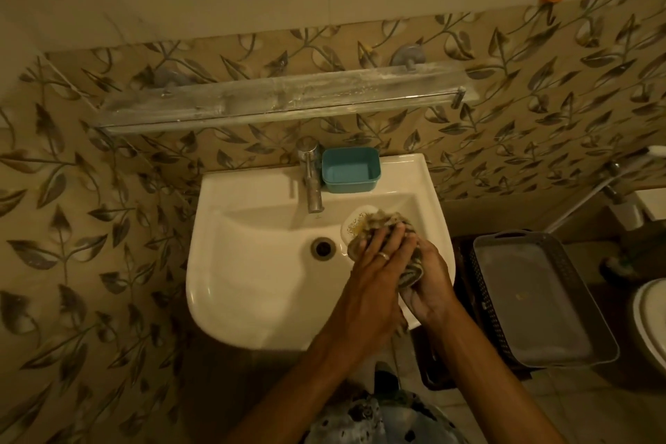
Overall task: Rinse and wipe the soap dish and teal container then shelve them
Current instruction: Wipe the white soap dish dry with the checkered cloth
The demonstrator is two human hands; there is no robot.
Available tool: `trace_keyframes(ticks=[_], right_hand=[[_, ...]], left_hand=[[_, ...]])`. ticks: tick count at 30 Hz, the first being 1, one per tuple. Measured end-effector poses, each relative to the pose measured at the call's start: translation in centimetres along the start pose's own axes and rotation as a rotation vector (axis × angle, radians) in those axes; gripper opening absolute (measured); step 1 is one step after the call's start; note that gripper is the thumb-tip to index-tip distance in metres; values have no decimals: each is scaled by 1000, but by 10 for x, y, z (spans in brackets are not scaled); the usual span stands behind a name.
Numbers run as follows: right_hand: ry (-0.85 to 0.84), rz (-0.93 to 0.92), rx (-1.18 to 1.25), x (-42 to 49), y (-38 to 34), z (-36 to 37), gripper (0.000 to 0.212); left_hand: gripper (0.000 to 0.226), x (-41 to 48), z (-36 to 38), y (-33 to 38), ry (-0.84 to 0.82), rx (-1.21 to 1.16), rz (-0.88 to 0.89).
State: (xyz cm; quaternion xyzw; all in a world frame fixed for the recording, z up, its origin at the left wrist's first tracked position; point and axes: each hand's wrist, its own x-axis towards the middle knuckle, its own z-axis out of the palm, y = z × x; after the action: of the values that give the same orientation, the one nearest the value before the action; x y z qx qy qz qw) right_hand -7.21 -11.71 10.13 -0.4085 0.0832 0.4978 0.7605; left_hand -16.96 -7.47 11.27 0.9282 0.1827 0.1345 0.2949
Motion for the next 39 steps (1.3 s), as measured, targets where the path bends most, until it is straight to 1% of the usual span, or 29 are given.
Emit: trace_keyframes(ticks=[2, 4, 5, 6, 8, 9, 11, 13, 17, 20, 22, 23, 26, 27, 28, 29, 30, 32, 33, 34, 36, 37, 39], right_hand=[[-52, -37, -26, 2, 0, -1, 38], [-100, -84, -86, 2, 0, 0, 34], [-117, -93, -104, 2, 1, -1, 33], [-126, -94, -105, 1, 3, -1, 33], [-132, -94, -88, 1, 5, -4, 33], [-133, -97, -79, 2, 5, -5, 31], [-127, -108, -70, 4, 3, -9, 29], [-101, -115, -66, 8, -2, -13, 29], [-41, -108, -89, 18, -10, -25, 32], [-31, -94, -120, 25, -10, -33, 35], [-28, -85, -135, 28, -10, -37, 36], [-27, -81, -142, 30, -10, -38, 35], [-15, -72, -167, 34, -11, -43, 33], [-8, -67, -169, 36, -12, -45, 33], [-2, -63, -167, 37, -13, -46, 33], [6, -61, -165, 37, -15, -48, 33], [12, -60, -162, 38, -16, -49, 33], [21, -60, -161, 38, -20, -52, 33], [24, -62, -162, 38, -22, -55, 33], [29, -66, -163, 38, -23, -57, 33], [35, -74, -178, 39, -25, -59, 34], [32, -76, -192, 39, -26, -59, 34], [16, -71, -226, 40, -26, -56, 34]], left_hand=[[71, 15, -3, -15, -7, -3, -46], [82, 29, -7, -35, -40, -1, -125], [83, 34, -10, -44, -54, -34, -171], [78, 36, -12, -53, -52, -113, -223], [55, 36, -19, -69, 13, -295, -344], [44, 33, -23, -79, 46, -320, -392], [31, 26, -28, -103, 89, -275, -468], [26, 21, -35, -133, 127, -229, -573], [33, 30, -60, -189, 217, -163, -863], [28, 55, -83, -219, 352, -188, -963], [25, 78, -96, -232, 445, -211, -968], [29, 91, -102, -238, 478, -206, -945], [39, 125, -110, -246, 531, -129, -797], [45, 134, -109, -248, 521, -139, -737], [53, 141, -105, -249, 475, -164, -683], [60, 147, -98, -251, 391, -176, -650], [63, 151, -90, -253, 274, -147, -654], [59, 149, -66, -261, 42, 20, -659], [56, 146, -53, -264, -16, 108, -637], [56, 142, -41, -267, -21, 162, -620], [64, 136, -28, -271, 49, 187, -609], [65, 136, -27, -272, 63, 187, -597], [61, 135, -32, -271, 48, 133, -595]])
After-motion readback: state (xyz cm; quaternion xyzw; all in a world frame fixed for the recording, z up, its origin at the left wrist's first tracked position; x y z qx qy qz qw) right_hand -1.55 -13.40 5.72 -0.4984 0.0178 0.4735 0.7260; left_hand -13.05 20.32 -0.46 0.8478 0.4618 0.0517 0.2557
